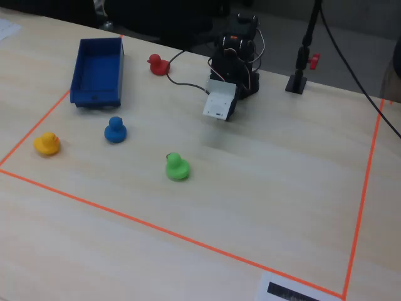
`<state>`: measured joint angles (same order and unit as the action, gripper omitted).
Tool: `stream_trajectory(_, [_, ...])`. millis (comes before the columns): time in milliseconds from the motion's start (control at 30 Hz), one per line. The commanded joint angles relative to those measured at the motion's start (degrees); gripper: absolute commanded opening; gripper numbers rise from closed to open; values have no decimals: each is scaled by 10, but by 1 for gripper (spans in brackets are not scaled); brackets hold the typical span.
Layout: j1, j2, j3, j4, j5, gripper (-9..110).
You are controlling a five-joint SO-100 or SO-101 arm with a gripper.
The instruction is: Grasp green duck and put it into box.
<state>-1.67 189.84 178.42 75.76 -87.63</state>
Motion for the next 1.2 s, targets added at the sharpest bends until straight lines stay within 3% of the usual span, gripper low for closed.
stream_trajectory(0, [4,-1,-2,9,-3,5])
stream_trajectory(1033, [11,-6,-2,10,-4,3])
stream_trajectory(1167, [63,-105,-17,-117,-120,1])
